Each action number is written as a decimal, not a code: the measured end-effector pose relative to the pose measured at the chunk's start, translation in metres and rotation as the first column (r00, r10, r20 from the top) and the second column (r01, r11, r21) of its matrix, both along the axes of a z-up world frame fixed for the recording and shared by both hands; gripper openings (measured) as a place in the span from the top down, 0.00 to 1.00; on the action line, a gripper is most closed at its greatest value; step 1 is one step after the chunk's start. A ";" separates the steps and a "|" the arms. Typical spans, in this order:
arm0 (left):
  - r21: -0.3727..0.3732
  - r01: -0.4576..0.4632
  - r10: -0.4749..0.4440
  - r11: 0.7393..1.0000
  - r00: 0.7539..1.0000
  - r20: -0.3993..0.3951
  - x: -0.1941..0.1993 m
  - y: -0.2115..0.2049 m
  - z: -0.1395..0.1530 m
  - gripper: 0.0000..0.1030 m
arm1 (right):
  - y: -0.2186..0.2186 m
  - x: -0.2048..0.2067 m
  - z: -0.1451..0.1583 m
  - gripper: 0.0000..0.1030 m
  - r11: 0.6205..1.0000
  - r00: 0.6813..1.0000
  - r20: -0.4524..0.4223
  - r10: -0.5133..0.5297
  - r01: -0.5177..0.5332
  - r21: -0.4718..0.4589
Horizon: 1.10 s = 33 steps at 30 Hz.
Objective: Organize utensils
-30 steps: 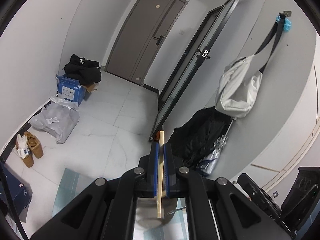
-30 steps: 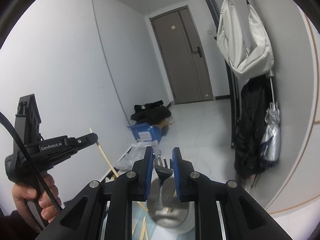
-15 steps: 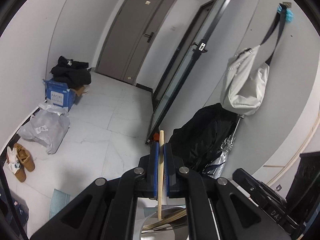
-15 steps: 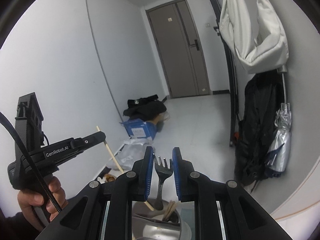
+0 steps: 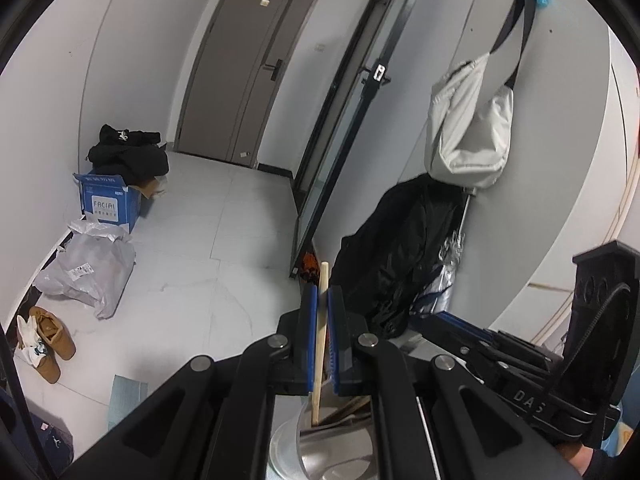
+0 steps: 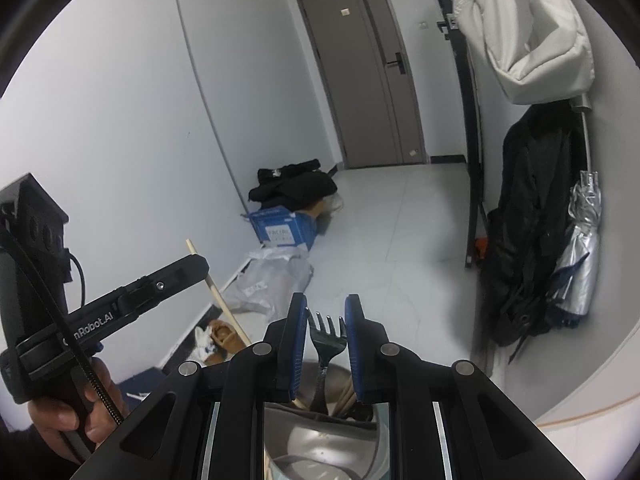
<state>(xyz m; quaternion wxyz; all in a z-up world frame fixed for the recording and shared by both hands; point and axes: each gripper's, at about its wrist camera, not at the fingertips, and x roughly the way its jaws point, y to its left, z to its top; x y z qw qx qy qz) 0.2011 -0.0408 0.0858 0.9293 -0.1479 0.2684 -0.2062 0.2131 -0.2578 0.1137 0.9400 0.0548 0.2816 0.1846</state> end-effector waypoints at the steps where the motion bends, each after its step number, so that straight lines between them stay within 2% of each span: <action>1: -0.001 0.007 -0.007 1.000 1.000 -0.002 0.000 -0.001 -0.001 0.98 | 0.001 0.000 -0.001 0.82 1.000 1.000 -0.005 0.004 -0.004 -0.002; 5: 0.008 0.044 -0.044 0.999 0.999 -0.014 -0.003 -0.006 -0.003 0.98 | 0.006 0.000 -0.008 0.82 1.000 1.000 -0.016 0.018 -0.018 -0.004; 9: -0.016 0.086 -0.087 0.996 0.994 -0.073 -0.004 -0.003 -0.008 0.96 | 0.009 -0.004 -0.015 0.82 0.999 0.999 -0.002 0.035 -0.035 0.005; 13: 0.000 0.041 -0.041 0.999 0.991 -0.131 -0.007 0.004 -0.009 0.96 | 0.014 -0.005 -0.022 0.80 0.999 0.999 -0.015 0.047 -0.047 0.008; 15: -0.009 0.021 -0.023 1.000 0.989 -0.146 -0.013 0.009 -0.006 0.94 | 0.013 -0.006 -0.024 0.79 0.995 0.996 -0.021 0.088 -0.087 0.049; 18: -0.021 -0.021 0.017 1.000 0.986 -0.167 -0.023 0.014 -0.004 0.75 | 0.008 -0.015 -0.026 0.78 0.993 0.994 -0.029 0.106 -0.104 0.061; 19: -0.027 -0.037 0.032 0.999 0.985 -0.170 -0.027 0.016 -0.003 0.64 | 0.005 -0.020 -0.025 0.72 0.993 0.995 -0.023 0.102 -0.100 0.056; 21: -0.029 -0.083 0.077 0.996 0.982 -0.172 -0.038 0.022 -0.002 0.50 | 0.000 -0.029 -0.021 0.68 0.995 0.996 -0.013 0.084 -0.083 0.051; 26: -0.003 -0.146 0.144 0.989 0.978 -0.153 -0.064 0.024 0.003 0.38 | -0.025 -0.065 -0.009 0.61 0.997 0.999 0.022 0.027 -0.028 0.069; 28: 0.005 -0.163 0.162 0.987 0.977 -0.136 -0.073 0.023 0.005 0.27 | -0.034 -0.080 -0.005 0.59 0.997 1.000 0.031 0.003 -0.005 0.077; 29: 0.015 -0.180 0.180 0.984 0.975 -0.129 -0.078 0.023 0.007 0.25 | -0.036 -0.083 -0.003 0.59 0.997 0.999 0.033 -0.004 0.002 0.079; 33: 0.044 -0.207 0.210 0.977 0.973 -0.094 -0.096 0.018 0.011 0.21 | -0.043 -0.109 0.004 0.51 0.995 0.998 0.051 -0.023 0.018 0.100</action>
